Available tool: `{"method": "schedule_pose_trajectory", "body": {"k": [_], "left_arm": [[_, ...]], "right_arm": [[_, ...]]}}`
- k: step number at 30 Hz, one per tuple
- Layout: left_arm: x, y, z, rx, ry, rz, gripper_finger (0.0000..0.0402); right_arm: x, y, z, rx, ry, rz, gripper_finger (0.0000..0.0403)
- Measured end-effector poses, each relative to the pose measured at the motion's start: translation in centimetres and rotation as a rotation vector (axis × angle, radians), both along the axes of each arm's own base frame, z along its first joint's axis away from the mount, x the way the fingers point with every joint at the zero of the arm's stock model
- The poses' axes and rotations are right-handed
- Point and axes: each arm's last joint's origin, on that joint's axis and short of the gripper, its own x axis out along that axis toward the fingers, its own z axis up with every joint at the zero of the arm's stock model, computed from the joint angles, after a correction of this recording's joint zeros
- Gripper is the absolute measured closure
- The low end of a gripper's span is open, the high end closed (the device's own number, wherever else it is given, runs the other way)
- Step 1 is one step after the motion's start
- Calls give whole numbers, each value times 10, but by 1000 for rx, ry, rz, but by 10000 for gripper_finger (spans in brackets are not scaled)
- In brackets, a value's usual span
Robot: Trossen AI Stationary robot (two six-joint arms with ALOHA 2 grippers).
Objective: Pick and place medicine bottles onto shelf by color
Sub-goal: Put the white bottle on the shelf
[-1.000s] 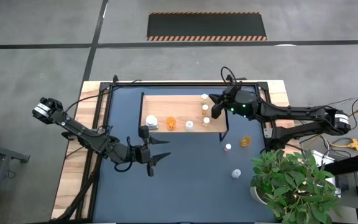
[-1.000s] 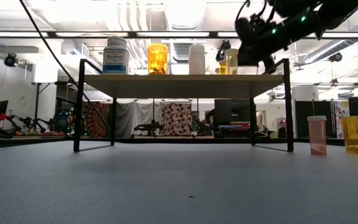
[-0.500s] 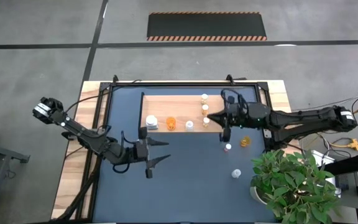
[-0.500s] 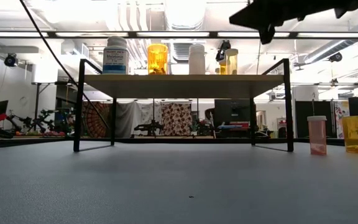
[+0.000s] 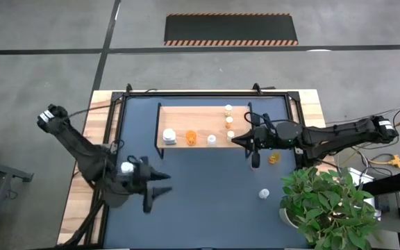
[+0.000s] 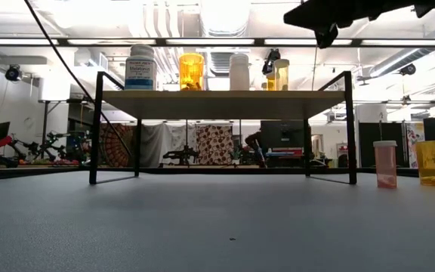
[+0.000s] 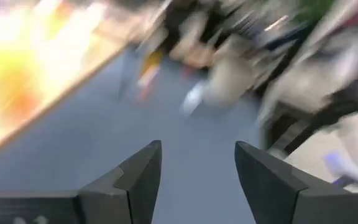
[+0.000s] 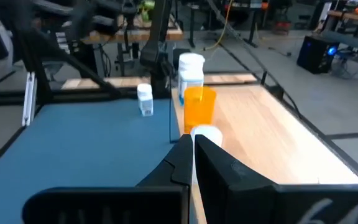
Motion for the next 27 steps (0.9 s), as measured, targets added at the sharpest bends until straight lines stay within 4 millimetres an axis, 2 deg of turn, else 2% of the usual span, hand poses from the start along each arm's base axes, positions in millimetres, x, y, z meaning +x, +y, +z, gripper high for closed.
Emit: {"method": "schedule_pose_trajectory", "body": {"k": [3,6,9,15,20,27], "left_arm": [[-24,20,-7,-85,371,85,214],[-47,37,-16,-69,751,149,214],[-61,45,-27,-35,961,197,214],[-68,48,-51,-53,1120,146,214],[-69,52,-60,-120,1143,256,206],[-68,53,-79,-42,1193,242,134]], "right_arm": [[1,0,-3,0,24,-2,394],[3,0,-7,0,48,-1,394],[4,0,-10,10,68,-4,394],[7,0,-14,9,90,-4,394],[8,0,-14,8,89,-4,394],[8,0,-14,8,88,-4,394]]}}
